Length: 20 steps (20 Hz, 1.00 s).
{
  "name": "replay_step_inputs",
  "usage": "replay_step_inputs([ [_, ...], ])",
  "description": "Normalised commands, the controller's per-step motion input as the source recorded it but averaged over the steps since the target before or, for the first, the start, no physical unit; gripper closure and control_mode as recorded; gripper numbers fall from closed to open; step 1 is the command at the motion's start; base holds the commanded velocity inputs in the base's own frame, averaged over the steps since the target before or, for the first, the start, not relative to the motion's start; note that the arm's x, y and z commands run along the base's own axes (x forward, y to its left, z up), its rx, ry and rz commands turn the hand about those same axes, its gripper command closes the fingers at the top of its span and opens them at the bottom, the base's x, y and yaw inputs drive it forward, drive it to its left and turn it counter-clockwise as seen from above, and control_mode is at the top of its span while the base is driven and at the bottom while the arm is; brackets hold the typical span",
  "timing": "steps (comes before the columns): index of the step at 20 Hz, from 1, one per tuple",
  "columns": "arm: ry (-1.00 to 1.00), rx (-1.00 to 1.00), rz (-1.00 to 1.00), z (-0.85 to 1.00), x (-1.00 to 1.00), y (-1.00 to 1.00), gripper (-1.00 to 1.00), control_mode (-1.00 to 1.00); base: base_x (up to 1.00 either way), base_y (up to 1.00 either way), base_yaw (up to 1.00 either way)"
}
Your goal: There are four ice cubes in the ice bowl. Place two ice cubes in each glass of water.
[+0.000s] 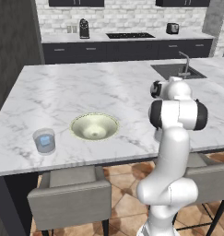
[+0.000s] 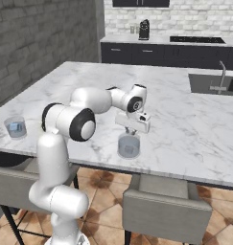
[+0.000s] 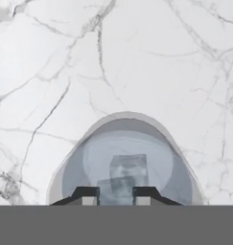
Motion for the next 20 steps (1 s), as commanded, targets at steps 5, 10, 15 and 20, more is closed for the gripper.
replay_step_inputs([
  [5, 0.0, -0.01, 0.0, -0.08, 0.02, -0.01, 1.0, -1.0, 0.0, 0.0, 0.0],
  [10, 0.0, 0.0, 0.0, -0.07, 0.04, -0.08, 1.0, -1.0, 0.0, 0.0, 0.0],
  [15, 0.0, 0.0, 0.0, -0.07, 0.1, -0.01, 1.0, -1.0, 0.0, 0.0, 0.0],
  [20, 0.0, 0.0, 0.0, -0.14, 0.0, -0.01, 1.0, -1.0, 0.0, 0.0, 0.0],
])
